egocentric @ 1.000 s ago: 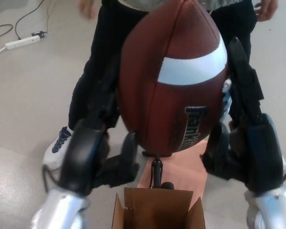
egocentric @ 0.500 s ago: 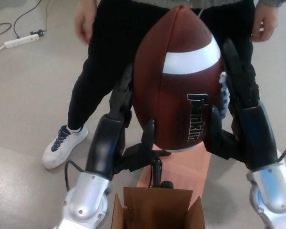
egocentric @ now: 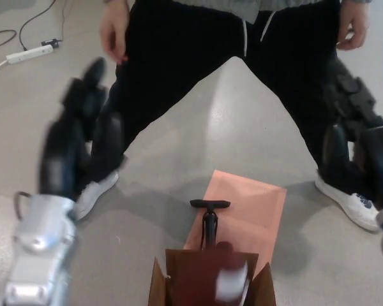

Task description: Use both hands to pick up a football from a person and place it into a container beneath

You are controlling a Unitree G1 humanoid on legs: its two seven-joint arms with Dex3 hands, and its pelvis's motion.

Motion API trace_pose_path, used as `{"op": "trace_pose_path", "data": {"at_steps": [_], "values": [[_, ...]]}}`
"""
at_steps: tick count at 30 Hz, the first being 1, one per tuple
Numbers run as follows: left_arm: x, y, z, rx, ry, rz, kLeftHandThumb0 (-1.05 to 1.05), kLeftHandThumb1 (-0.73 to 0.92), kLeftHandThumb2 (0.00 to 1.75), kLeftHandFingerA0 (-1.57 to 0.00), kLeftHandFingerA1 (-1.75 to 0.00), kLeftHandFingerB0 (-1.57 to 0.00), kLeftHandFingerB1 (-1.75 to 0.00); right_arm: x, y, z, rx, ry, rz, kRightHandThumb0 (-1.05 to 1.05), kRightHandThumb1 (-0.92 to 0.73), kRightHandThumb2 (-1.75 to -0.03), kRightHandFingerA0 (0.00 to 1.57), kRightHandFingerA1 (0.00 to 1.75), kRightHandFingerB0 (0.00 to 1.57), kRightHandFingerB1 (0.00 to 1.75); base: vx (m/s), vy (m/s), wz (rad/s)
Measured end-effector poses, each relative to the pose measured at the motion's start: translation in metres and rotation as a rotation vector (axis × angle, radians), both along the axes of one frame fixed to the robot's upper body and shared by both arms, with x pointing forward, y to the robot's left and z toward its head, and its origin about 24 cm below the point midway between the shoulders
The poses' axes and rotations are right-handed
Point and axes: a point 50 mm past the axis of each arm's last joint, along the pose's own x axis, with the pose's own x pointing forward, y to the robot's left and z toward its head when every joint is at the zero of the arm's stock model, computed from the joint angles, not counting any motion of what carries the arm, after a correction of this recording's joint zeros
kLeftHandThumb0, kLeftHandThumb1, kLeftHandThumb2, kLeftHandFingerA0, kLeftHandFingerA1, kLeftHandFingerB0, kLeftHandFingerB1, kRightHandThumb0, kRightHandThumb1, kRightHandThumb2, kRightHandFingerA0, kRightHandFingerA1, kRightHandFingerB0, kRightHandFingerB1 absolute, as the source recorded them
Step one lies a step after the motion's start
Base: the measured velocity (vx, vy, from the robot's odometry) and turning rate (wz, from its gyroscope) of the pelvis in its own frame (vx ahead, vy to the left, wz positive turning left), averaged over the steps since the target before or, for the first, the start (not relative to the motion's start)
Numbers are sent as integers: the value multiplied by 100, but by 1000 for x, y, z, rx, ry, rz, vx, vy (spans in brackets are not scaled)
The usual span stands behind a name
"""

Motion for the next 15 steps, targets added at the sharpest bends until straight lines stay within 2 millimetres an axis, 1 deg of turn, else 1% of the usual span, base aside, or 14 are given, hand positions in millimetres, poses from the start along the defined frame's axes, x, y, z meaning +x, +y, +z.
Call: {"op": "trace_pose_path", "data": {"at_steps": [1,3,5,6,8,9,11,12,15], "values": [[2,7,3,-10,-6,21,-80,92,72,0,-18,-4,-21,0,-3,-1,6,7,-3,-93,-85,-118,0,10,0,6,0,0,0],[3,13,5,-17,-10,37,-79,92,72,0,-19,-5,-21,1,-5,-1,14,14,-3,-92,-85,-118,0,11,0,7,0,0,0],[3,21,4,-25,-7,55,-79,92,69,-3,-21,-5,-22,1,-8,-1,24,18,0,-92,-84,-117,0,13,0,7,0,0,0],[3,24,4,-26,-4,62,-78,92,72,-1,-22,-5,-22,0,-8,-1,28,19,2,-92,-84,-117,0,13,0,7,0,0,0],[3,32,3,-27,2,80,-79,92,70,-4,-22,-5,-22,0,-10,-1,37,22,5,-92,-85,-117,0,13,0,7,0,0,0],[3,33,3,-27,4,82,-80,77,112,0,-26,-14,-24,0,-10,-1,39,22,6,-92,-86,-118,0,10,0,6,0,0,0],[2,38,0,-24,16,91,-80,77,113,0,-26,-12,-24,0,-10,-1,47,19,9,-93,-86,-118,0,8,0,6,0,0,0],[1,40,-1,-19,21,97,-80,92,75,0,-22,-4,-22,-1,-10,0,49,16,11,-93,-86,-118,0,7,0,6,0,0,0],[0,45,-3,-2,33,109,-78,92,73,0,-20,-3,-22,-1,-12,2,57,7,12,-92,-87,-119,0,8,0,7,0,0,0]]}}
